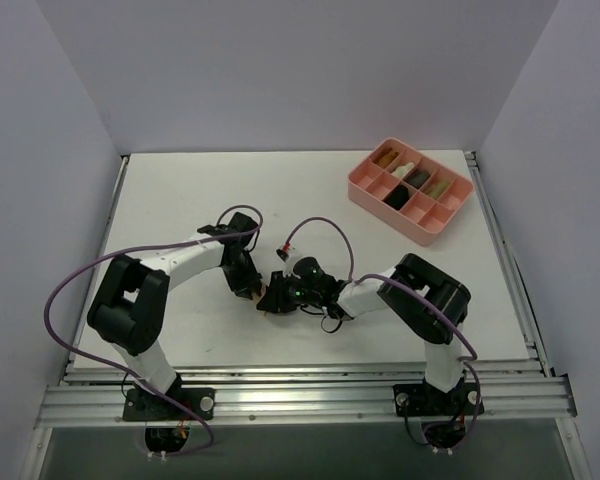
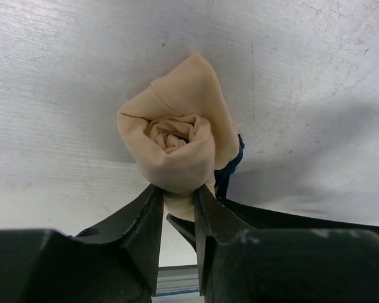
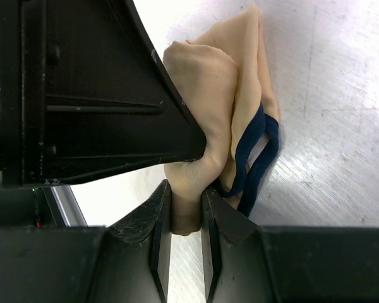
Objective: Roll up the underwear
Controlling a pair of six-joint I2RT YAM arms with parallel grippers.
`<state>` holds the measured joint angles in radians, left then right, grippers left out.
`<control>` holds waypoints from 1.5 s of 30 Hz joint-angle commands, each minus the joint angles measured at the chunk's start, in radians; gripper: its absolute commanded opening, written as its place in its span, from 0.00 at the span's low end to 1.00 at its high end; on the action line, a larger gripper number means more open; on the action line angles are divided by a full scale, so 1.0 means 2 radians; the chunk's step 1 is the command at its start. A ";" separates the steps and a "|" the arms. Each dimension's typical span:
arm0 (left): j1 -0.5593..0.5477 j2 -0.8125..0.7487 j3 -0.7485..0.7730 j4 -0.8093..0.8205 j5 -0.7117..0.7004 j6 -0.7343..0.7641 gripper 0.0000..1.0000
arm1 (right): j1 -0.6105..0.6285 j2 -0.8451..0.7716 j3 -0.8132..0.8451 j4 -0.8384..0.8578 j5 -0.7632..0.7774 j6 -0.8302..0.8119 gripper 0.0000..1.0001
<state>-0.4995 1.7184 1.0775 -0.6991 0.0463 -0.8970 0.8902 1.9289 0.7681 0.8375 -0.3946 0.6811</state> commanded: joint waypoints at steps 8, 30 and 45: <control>0.004 0.054 0.005 -0.006 -0.031 0.014 0.26 | 0.005 -0.044 0.012 -0.300 0.063 -0.059 0.36; 0.004 0.119 0.085 -0.064 -0.025 0.041 0.25 | -0.039 -0.057 0.109 -0.305 0.022 -0.160 0.59; 0.004 0.132 0.086 -0.059 -0.001 0.024 0.24 | -0.039 -0.031 0.128 -0.254 -0.006 -0.140 0.62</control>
<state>-0.4950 1.9022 1.2892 -0.9051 0.1135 -0.8349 0.8154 1.8507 0.9974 0.2928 -0.4015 0.3702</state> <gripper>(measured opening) 0.271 0.623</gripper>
